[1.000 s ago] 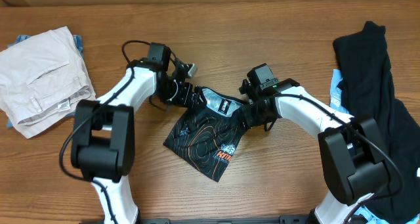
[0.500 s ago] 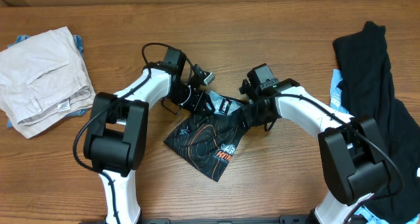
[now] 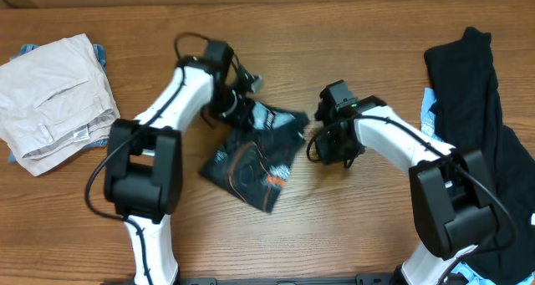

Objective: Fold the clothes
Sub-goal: 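Carry the bundle to the upper-left beside the beige pile with the left gripper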

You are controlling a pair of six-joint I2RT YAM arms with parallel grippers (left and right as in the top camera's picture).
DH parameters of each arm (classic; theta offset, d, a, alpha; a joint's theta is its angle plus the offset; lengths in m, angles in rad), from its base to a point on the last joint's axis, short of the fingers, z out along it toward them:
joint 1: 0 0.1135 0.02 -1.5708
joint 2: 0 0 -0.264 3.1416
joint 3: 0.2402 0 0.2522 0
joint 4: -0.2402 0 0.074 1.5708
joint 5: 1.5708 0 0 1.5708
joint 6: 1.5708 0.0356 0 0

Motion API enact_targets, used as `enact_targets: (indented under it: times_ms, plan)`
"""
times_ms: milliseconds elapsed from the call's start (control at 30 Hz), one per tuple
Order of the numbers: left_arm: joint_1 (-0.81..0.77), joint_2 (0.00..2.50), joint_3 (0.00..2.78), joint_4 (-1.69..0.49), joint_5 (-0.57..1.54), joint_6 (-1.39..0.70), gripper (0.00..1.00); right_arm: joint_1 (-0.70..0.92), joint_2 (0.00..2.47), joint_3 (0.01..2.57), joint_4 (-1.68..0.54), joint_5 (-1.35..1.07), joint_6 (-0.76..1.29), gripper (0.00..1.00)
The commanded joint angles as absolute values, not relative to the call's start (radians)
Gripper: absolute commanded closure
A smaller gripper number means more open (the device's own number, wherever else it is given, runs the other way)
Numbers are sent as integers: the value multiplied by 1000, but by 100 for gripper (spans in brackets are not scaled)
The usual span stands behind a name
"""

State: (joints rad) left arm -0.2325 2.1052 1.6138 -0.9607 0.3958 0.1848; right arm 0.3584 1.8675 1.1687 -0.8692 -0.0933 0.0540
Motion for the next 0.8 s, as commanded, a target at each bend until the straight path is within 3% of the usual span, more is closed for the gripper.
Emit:
enact_targets:
  times_ms: [0,267,767]
  plan:
    - [-187,1969,1711,-1000,200,105,96,323,1808,1243,-886,-67,82,62]
    - [-112,1779,1731,-1047,25,97,96,257,1700,1266,-929,-62,78,61]
    - [212,1647,1732,-953,23,101,96,229,1686,1266,-985,-42,75,61]
